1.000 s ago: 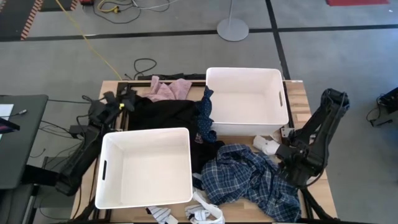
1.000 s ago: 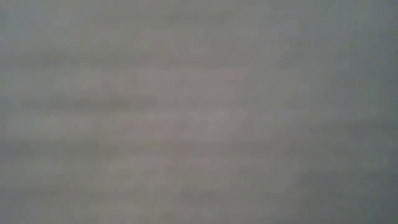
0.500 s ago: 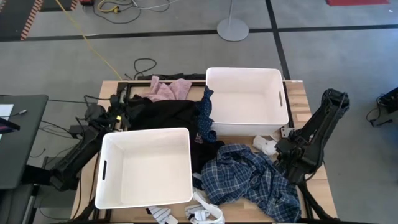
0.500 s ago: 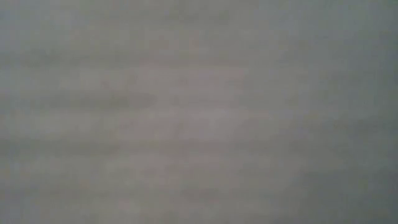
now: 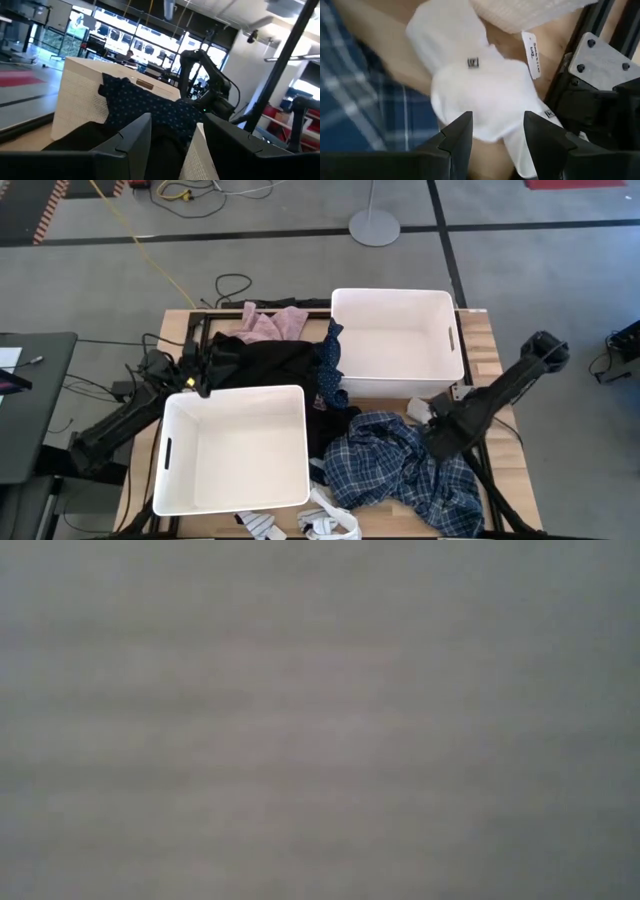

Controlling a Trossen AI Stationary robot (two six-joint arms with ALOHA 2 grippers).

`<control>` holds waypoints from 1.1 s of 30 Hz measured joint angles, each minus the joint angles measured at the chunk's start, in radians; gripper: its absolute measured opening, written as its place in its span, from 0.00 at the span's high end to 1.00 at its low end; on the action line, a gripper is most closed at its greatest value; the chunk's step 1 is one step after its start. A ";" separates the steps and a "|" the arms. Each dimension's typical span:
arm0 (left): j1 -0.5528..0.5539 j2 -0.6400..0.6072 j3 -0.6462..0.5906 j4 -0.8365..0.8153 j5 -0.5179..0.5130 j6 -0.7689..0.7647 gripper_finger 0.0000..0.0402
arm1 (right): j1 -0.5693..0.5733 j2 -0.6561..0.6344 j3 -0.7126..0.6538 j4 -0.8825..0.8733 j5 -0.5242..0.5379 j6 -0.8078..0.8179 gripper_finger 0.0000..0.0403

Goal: Sort clothes
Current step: Put the white socks into the bottom laundry bin

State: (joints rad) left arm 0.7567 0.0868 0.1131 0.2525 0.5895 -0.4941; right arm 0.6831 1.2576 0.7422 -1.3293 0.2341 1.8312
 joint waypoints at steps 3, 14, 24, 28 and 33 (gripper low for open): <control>-0.014 0.000 0.000 -0.001 0.000 0.020 0.56 | -0.070 0.041 -0.013 0.109 0.001 -0.085 0.52; -0.032 0.000 0.000 -0.033 -0.002 0.093 0.56 | -0.213 0.199 -0.030 0.212 -0.054 -0.278 0.77; -0.033 0.000 0.000 -0.003 -0.018 0.118 0.56 | -0.221 0.191 0.122 0.062 0.008 -0.340 0.99; -0.033 0.000 0.000 0.067 -0.022 0.112 0.56 | -0.210 0.169 0.213 -0.017 0.085 -0.342 0.99; -0.033 0.000 0.001 0.105 -0.008 0.038 0.56 | -0.200 0.142 0.256 -0.028 0.137 -0.370 1.00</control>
State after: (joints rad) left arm 0.7238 0.0868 0.1143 0.3573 0.5814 -0.4560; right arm 0.4835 1.4000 0.9982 -1.3571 0.3715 1.4610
